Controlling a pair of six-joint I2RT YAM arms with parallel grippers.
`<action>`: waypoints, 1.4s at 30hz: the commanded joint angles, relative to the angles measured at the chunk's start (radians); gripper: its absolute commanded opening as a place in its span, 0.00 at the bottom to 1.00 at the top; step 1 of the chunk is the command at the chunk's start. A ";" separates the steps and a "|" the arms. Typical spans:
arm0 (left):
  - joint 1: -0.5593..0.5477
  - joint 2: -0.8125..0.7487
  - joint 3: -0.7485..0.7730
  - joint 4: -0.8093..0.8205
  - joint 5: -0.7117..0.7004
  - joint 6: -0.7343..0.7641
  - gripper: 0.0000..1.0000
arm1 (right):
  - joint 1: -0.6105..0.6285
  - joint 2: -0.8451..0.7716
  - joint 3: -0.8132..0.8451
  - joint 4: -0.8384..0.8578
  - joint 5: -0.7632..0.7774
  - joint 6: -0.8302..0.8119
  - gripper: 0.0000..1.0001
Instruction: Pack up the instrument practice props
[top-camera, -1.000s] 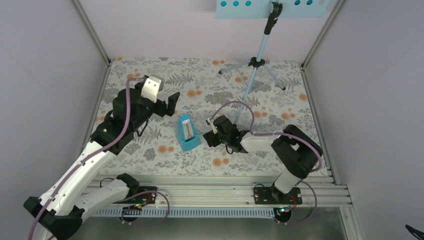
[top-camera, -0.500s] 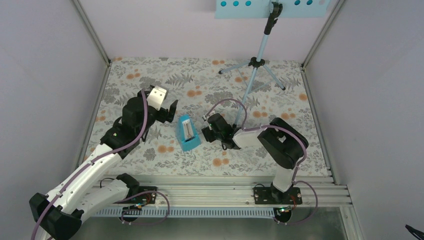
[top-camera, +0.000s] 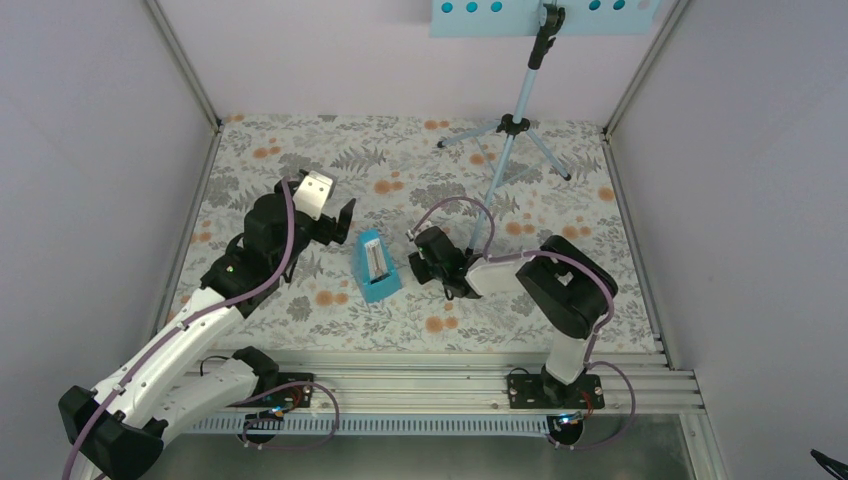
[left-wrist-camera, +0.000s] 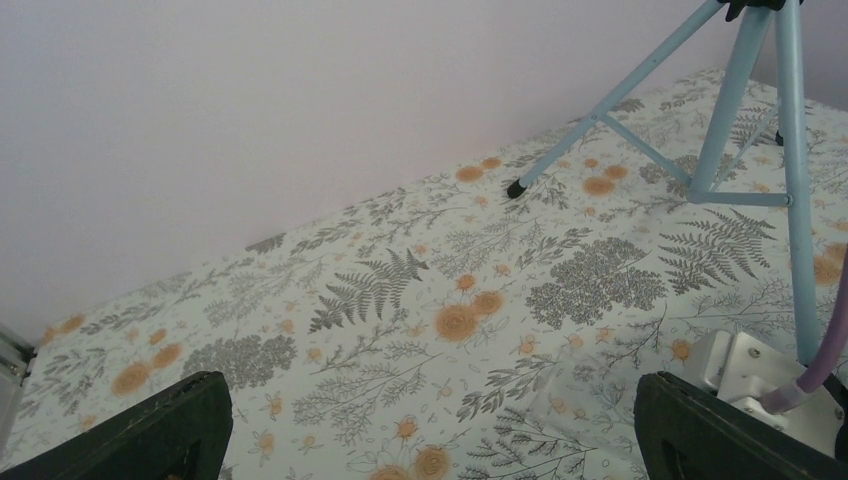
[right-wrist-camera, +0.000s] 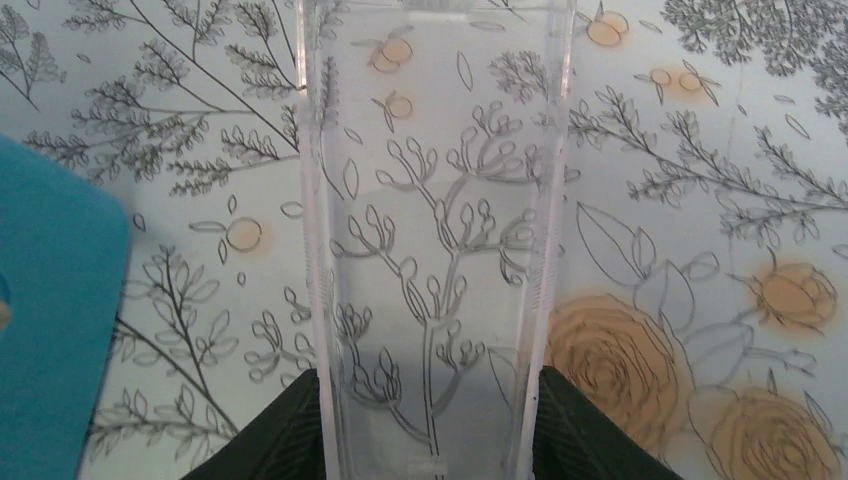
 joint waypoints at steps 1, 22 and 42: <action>0.003 -0.004 -0.008 0.018 -0.013 -0.001 1.00 | 0.007 -0.072 -0.030 -0.074 0.016 0.022 0.38; -0.002 -0.015 -0.015 0.047 0.315 0.023 1.00 | -0.054 -0.749 -0.052 -0.619 -0.230 0.151 0.36; -0.218 0.274 0.055 -0.063 0.897 0.090 0.90 | -0.058 -0.858 0.067 -1.003 -0.710 0.137 0.36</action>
